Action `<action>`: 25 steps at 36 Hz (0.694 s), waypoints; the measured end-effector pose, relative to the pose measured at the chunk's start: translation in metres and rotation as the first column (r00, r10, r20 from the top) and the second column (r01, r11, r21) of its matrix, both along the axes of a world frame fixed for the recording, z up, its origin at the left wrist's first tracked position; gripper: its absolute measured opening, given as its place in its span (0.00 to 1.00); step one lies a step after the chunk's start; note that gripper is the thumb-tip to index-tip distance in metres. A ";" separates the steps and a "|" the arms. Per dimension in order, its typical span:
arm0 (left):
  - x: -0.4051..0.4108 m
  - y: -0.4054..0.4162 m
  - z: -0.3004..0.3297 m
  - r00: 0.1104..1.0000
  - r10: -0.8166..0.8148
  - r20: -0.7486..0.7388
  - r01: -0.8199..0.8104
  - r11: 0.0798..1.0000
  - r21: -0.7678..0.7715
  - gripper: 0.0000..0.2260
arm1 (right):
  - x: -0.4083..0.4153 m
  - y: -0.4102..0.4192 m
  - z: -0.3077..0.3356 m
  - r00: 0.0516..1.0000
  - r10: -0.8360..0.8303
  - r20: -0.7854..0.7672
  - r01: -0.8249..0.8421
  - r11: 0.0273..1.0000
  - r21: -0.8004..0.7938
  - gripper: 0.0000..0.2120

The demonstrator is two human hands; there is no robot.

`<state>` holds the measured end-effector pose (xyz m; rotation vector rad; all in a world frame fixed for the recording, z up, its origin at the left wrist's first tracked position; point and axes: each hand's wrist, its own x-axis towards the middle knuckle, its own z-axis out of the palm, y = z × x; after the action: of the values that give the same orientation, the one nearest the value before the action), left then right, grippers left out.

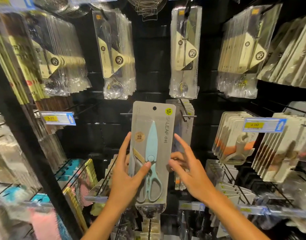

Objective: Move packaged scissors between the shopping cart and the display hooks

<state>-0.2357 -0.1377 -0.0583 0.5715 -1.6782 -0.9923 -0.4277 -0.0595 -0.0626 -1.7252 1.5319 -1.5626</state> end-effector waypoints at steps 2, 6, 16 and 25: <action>-0.002 0.002 -0.002 1.000 -0.009 -0.008 0.009 1.000 0.002 0.42 | 0.004 0.002 0.002 1.000 -0.020 0.004 0.020 1.000 -0.014 0.36; -0.003 0.003 -0.007 0.998 -0.062 0.029 0.062 0.998 0.011 0.43 | 0.003 0.007 -0.008 0.998 -0.049 0.043 0.050 0.999 -0.015 0.37; -0.010 0.000 -0.022 0.940 -0.237 0.244 0.220 0.971 0.094 0.51 | -0.010 0.026 -0.032 0.984 -0.178 0.026 0.178 0.984 0.011 0.39; -0.041 0.004 -0.014 0.887 -0.329 0.324 0.312 0.944 0.103 0.51 | -0.031 0.041 -0.038 0.956 -0.292 0.024 0.291 0.955 0.060 0.37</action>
<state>-0.2762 -0.1335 -0.0719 0.5268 -2.1086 -1.2266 -0.4583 -0.0183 -0.1009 -1.4871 1.8632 -1.6562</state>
